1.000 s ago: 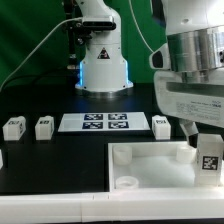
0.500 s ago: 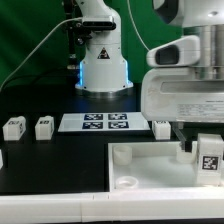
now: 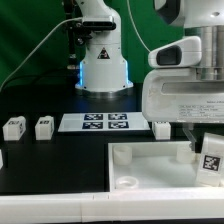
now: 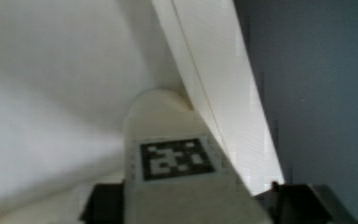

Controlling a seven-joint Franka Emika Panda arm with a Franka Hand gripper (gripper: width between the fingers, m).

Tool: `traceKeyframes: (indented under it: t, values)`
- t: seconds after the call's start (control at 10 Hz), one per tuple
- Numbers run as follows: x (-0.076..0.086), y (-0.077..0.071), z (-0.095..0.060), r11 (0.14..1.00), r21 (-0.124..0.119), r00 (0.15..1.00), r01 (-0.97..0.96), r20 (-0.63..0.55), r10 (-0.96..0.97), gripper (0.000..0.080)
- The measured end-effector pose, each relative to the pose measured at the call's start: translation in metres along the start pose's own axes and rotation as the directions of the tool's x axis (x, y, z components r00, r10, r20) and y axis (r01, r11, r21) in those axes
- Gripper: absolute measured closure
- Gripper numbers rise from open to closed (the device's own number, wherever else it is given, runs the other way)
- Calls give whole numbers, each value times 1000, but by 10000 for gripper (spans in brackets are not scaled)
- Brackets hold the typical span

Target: Assemble one leg

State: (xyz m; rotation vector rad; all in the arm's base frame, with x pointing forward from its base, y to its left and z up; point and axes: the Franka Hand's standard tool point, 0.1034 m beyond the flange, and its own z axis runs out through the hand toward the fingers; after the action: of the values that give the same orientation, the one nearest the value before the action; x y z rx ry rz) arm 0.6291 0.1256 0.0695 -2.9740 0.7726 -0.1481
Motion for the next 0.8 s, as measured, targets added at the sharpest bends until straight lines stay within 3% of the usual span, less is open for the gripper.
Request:
traceKeyframes:
  t: [0.1, 0.3, 0.5, 0.8]
  values:
    - [0, 0, 0, 996, 2, 996, -87, 2, 87, 502]
    - [1, 0, 1, 958, 9, 958, -286, 11, 286, 502]
    - [4, 1, 1, 862, 6, 862, -506, 38, 506, 502]
    - [4, 1, 2, 598, -4, 595, -802, 91, 799, 502]
